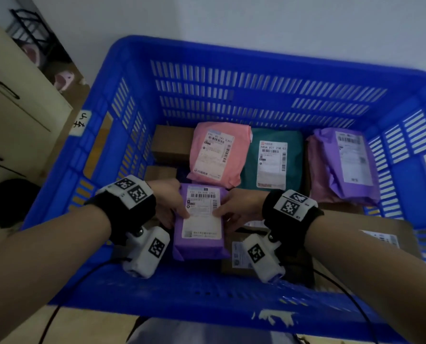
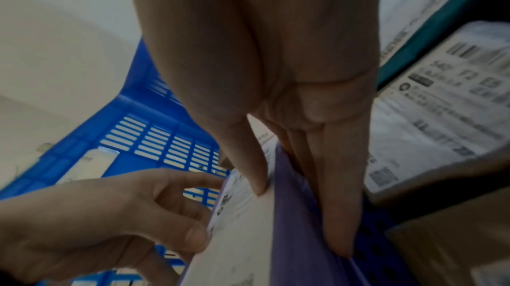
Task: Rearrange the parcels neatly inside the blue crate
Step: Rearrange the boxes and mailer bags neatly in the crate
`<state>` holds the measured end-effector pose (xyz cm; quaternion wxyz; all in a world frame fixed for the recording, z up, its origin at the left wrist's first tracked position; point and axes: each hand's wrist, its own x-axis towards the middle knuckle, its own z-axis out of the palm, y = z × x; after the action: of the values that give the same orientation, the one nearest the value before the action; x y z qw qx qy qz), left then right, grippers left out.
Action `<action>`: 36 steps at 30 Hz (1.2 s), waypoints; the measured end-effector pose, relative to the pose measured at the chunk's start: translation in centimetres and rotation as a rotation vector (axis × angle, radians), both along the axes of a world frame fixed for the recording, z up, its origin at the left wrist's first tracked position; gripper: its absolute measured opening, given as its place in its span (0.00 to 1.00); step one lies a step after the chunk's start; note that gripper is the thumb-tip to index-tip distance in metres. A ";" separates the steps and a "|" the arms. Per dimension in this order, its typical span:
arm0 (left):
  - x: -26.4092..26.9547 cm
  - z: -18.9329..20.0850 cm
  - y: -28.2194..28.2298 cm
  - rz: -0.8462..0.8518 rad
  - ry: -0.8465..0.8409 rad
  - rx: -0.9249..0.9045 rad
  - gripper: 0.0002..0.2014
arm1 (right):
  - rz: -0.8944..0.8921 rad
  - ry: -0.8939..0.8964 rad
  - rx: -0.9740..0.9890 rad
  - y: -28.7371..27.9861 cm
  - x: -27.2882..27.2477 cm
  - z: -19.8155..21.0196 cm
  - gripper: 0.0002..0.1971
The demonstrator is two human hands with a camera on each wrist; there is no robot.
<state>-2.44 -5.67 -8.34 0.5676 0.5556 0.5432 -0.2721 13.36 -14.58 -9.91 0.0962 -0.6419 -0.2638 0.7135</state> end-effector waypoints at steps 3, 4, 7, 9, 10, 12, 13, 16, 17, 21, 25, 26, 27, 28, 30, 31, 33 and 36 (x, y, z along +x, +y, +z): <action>0.3 -0.9 -0.4 0.005 0.015 -0.004 0.22 | -0.055 -0.019 -0.016 -0.1 -0.6 -1.7 0.18; 0.4 -1.4 -0.5 0.020 0.011 0.000 0.21 | -0.077 -0.037 -0.016 -0.1 -0.8 -2.2 0.18; 0.5 -2.6 -0.8 0.090 0.000 -0.007 0.22 | -0.014 -0.151 0.015 0.1 -0.8 -3.6 0.18; 0.5 -3.4 -0.9 0.129 0.007 -0.020 0.22 | 0.064 -0.225 0.036 0.1 -0.7 -4.3 0.17; 0.5 -3.6 -0.9 0.147 0.012 -0.021 0.21 | 0.085 -0.253 0.044 0.1 -0.6 -4.6 0.17; 0.6 -4.1 -0.9 0.177 0.013 -0.030 0.20 | 0.114 -0.308 0.063 0.1 -0.7 -5.2 0.16; 0.6 -4.3 -0.9 0.187 0.011 -0.040 0.21 | 0.126 -0.348 0.077 0.2 -0.8 -5.4 0.16; 0.6 -4.6 -0.9 0.216 0.001 -0.073 0.24 | 0.196 -0.477 0.107 0.5 -1.0 -5.7 0.15; 0.5 -4.7 -0.9 0.227 0.002 -0.085 0.24 | 0.223 -0.517 0.115 0.5 -1.2 -5.7 0.15; 0.4 -4.9 -0.9 0.230 -0.001 -0.098 0.19 | 0.285 -0.622 0.167 0.8 -1.7 -5.8 0.13; 0.5 -4.5 -0.6 0.200 -0.012 -0.032 0.11 | 0.339 -0.651 0.198 0.9 -1.3 -5.5 0.13; 0.5 -4.1 -0.4 0.180 -0.019 0.011 0.10 | 0.355 -0.665 0.216 0.9 -1.1 -5.2 0.13; 0.6 -3.8 -0.1 0.142 -0.033 0.060 0.11 | 0.371 -0.677 0.238 1.0 -0.9 -4.9 0.13; 0.6 -3.3 0.3 0.077 -0.049 0.124 0.14 | 0.388 -0.681 0.259 1.1 -0.7 -4.6 0.14; 0.3 -1.5 1.1 -0.121 -0.030 0.301 0.18 | 0.436 -0.666 0.299 1.5 -0.5 -3.9 0.17; 0.1 -0.3 1.4 -0.198 -0.009 0.395 0.19 | 0.462 -0.638 0.329 1.7 -0.6 -3.5 0.18; -0.7 1.6 1.9 -0.303 0.028 0.515 0.19 | 0.485 -0.537 0.419 2.0 -1.3 -2.6 0.21; -1.8 3.7 2.2 -0.417 0.082 0.573 0.20 | 0.566 -0.402 0.567 2.1 -3.2 -1.7 0.26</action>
<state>-4.20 -3.46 -4.61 0.2989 0.7797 0.4947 -0.2406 10.18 -12.53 -11.60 0.0162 -0.6186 -0.6276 0.4725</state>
